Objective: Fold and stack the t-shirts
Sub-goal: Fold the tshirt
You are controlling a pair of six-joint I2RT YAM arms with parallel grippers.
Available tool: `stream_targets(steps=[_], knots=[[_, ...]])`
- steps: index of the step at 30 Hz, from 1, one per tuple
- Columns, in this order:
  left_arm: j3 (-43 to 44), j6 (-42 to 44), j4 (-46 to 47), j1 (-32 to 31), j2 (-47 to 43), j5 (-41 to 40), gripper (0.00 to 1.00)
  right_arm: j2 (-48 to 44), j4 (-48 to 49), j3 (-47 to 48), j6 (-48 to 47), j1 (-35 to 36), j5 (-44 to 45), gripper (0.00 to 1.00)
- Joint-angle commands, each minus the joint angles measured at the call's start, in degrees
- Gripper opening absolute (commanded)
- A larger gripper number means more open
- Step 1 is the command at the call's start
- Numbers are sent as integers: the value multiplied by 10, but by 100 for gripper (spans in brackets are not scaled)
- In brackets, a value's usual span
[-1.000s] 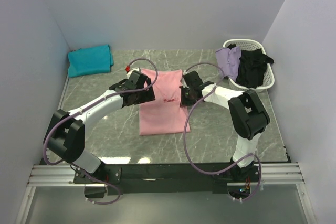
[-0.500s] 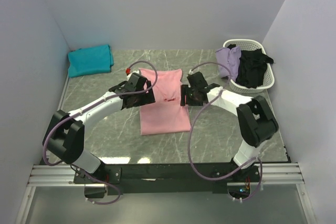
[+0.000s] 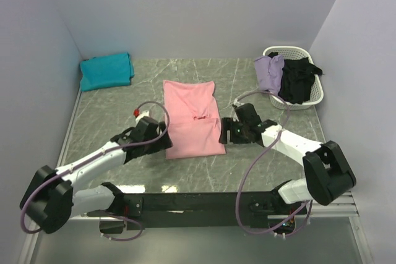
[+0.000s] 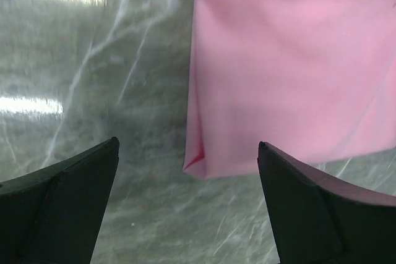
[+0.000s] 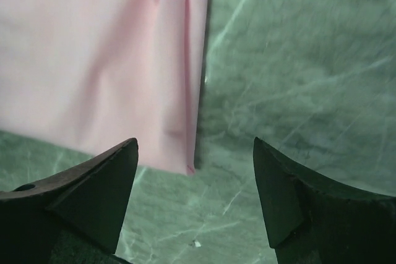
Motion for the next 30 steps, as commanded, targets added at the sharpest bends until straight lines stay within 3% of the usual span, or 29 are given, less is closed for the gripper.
stream_targets(steps=[1,9,17,30], knots=[[-61,-46,83,-15,-77,26,100,-52,59,-56,18,-17,-74,82],[-128,-67,133,-18,-136,43,96,-69,99,-106,43,-31,-135,82],[-154,-85,152,-21,-98,56,95,-48,121,-116,51,-32,-147,82],[-198,-88,289,-21,-3,109,100,-36,120,-123,55,-38,-143,82]])
